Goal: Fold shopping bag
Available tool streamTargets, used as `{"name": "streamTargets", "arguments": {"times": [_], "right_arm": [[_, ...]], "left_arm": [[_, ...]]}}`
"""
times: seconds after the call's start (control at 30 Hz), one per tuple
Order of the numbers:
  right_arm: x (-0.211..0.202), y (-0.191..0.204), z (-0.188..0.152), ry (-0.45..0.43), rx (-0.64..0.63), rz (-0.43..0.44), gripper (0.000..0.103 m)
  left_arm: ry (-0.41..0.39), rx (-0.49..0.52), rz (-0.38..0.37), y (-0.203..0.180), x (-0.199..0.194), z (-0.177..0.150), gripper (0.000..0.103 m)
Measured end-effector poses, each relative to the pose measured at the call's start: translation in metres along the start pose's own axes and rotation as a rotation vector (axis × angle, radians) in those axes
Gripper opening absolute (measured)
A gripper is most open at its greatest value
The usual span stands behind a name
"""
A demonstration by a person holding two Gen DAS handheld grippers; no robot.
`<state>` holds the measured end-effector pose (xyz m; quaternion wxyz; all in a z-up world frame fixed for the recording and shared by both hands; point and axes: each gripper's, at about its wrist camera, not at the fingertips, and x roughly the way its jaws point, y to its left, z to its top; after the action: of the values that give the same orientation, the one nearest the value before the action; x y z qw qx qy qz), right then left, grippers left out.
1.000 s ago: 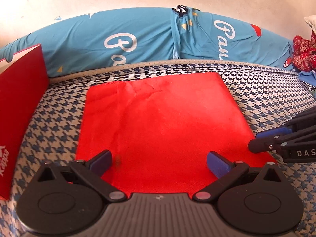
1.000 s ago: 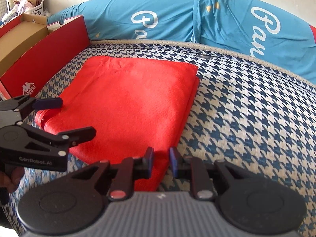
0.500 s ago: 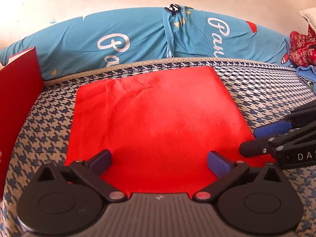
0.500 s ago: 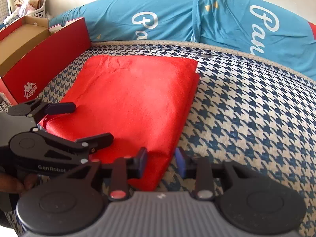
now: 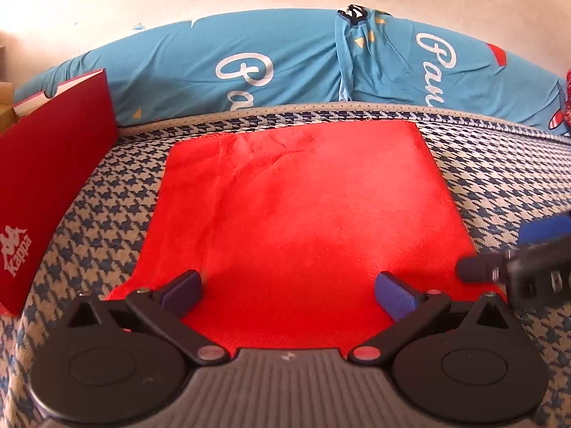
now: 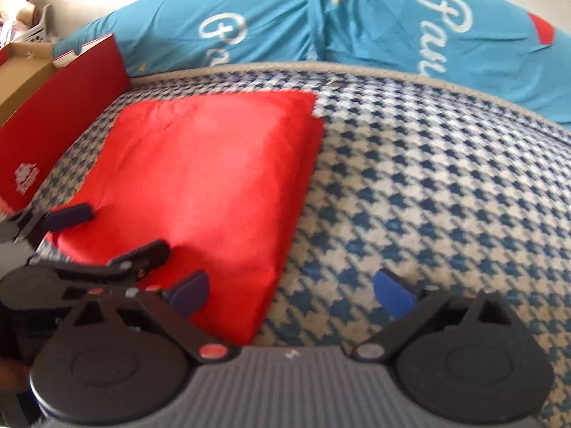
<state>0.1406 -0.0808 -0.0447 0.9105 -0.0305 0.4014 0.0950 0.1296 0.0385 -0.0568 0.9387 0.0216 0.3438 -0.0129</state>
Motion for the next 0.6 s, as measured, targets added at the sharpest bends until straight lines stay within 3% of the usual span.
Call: {"name": "streamTargets", "arguments": {"times": [0.1,0.23,0.37,0.6], "right_arm": [[-0.008,-0.006,0.000,-0.039,-0.003,0.037,0.055],[-0.005,-0.012,-0.003,-0.009,-0.009,0.029,0.049],[0.001,-0.017,-0.003,0.014,-0.003,0.025,0.048],[-0.013,-0.013,-0.002,-0.043,-0.016,0.023,0.049]], "left_arm": [[-0.018,0.098,-0.044,-0.011,-0.004,0.006,0.103],[-0.031,0.201,-0.070,-0.023,0.000,0.009,0.103],[-0.007,0.092,-0.140,-0.007,0.007,0.006,0.103],[-0.036,0.083,-0.164,0.001,0.003,-0.001,0.103]]}}
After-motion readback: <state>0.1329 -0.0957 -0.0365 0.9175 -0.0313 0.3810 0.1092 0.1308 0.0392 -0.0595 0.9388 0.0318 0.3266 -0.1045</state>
